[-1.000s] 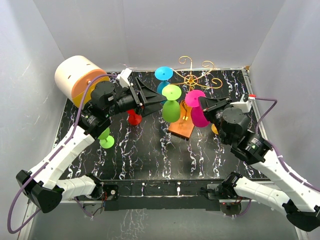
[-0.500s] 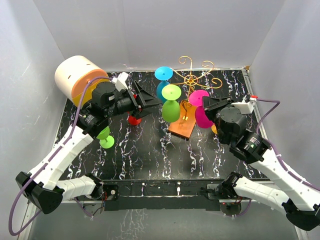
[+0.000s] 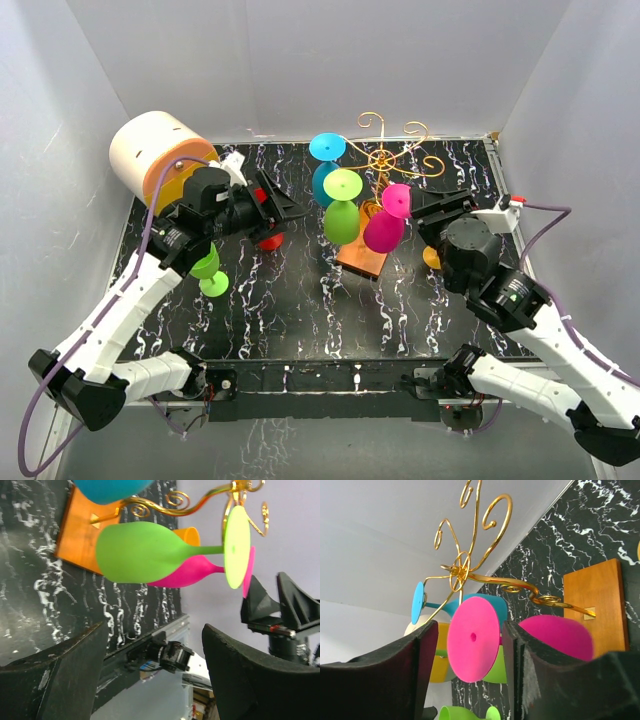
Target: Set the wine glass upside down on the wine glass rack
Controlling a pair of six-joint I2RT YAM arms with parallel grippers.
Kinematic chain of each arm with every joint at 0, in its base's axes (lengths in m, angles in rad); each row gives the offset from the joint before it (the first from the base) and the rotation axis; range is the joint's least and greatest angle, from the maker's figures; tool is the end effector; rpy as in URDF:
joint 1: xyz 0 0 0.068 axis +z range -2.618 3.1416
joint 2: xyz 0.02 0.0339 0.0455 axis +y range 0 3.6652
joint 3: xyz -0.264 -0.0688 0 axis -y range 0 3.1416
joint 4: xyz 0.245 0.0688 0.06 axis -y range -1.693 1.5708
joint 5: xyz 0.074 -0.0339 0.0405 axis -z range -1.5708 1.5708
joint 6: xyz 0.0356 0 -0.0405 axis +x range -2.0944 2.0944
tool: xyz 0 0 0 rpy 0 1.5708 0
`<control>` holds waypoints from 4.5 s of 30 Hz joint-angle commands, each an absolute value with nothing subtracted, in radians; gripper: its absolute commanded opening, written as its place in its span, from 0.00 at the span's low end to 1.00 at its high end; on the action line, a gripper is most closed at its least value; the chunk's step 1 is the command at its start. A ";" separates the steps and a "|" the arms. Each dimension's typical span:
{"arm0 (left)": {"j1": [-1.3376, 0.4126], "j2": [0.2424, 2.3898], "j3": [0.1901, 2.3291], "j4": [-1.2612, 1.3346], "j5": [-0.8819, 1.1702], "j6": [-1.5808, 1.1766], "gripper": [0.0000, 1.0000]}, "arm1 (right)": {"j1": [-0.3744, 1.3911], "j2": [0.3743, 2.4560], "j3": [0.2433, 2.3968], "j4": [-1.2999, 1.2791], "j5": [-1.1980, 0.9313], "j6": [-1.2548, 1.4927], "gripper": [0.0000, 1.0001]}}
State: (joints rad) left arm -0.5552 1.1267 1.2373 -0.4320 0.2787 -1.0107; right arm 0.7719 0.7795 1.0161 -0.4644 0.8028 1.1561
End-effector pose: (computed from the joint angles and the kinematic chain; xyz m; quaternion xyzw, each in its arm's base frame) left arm 0.2040 -0.1381 0.4044 -0.1022 0.8009 -0.4884 0.3311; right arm 0.1272 0.0880 0.3925 0.3762 0.6610 0.2960 0.5779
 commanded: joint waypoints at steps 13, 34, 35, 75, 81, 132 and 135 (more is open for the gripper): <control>-0.541 1.181 1.359 -0.728 -0.094 -0.624 0.74 | 0.772 0.583 0.963 -0.622 0.920 0.995 0.73; -0.462 1.646 1.610 -0.760 -0.124 -0.489 0.49 | 0.773 0.547 1.077 -0.389 0.572 0.454 0.69; -0.459 1.657 1.610 -0.756 -0.129 -0.489 0.49 | 0.773 0.543 1.076 -0.369 0.541 0.443 0.69; -0.454 1.459 1.539 -0.672 -0.246 -0.424 0.00 | 0.772 0.632 1.057 0.013 0.226 0.581 0.85; -0.454 1.207 1.493 -0.579 -0.241 -0.454 0.00 | 0.772 0.699 1.037 0.144 0.221 0.678 0.96; -0.454 0.938 1.370 0.269 0.114 -0.729 0.00 | 0.785 1.577 1.704 0.332 0.038 1.574 0.33; -0.454 0.932 1.373 0.258 0.111 -0.734 0.00 | 0.785 1.571 1.690 0.354 0.046 1.558 0.27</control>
State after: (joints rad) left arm -0.4553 0.9539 1.3632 0.2089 0.0978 -0.7200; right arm 0.7788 1.5856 1.6516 0.2749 0.0536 1.5745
